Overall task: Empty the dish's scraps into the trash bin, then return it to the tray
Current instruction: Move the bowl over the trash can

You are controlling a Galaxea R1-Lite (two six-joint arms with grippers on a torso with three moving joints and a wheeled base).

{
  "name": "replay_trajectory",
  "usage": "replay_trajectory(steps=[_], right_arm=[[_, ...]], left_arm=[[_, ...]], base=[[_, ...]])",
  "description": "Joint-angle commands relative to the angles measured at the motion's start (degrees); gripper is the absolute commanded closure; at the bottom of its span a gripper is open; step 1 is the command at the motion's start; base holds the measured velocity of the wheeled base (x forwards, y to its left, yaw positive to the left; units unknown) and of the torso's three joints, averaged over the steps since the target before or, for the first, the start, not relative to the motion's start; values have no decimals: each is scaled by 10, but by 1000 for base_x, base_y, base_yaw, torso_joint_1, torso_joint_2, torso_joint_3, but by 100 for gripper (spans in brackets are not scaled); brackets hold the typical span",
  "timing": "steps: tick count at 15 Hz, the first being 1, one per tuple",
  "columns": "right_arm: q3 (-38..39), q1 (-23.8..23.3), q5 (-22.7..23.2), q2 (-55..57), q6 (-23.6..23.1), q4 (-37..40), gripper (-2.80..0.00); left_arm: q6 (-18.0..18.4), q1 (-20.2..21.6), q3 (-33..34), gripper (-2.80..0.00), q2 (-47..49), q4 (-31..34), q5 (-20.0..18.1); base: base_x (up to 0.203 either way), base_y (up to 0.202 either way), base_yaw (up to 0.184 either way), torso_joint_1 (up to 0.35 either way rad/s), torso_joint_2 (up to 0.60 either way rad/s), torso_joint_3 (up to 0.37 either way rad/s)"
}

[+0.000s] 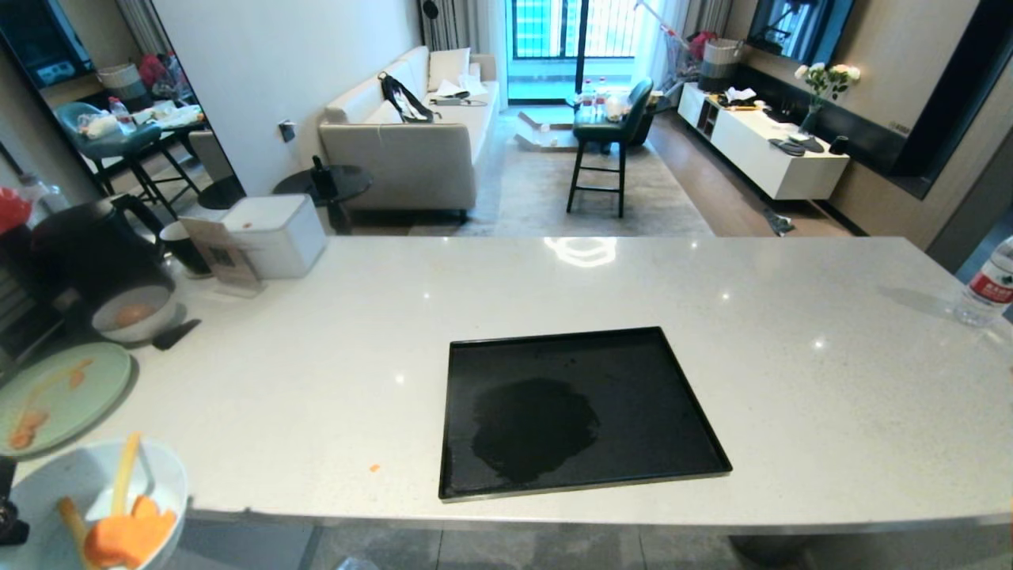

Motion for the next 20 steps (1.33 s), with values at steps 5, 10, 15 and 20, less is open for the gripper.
replay_trajectory(steps=[5,10,15,20], right_arm=[[0,0,0,0,1,0,0],[0,0,0,0,0,0,0],[0,0,0,0,0,0,0],[0,0,0,0,0,0,0]], left_arm=[[-1,-75,82,0,-119,11,-45],[-2,-132,91,0,-133,14,-48],[-4,-152,102,0,-142,13,-50],[-4,-151,98,0,-144,12,-46]], base=[[0,0,0,0,0,0],[0,0,0,0,0,0],[0,0,0,0,0,0],[0,0,0,0,0,0]])
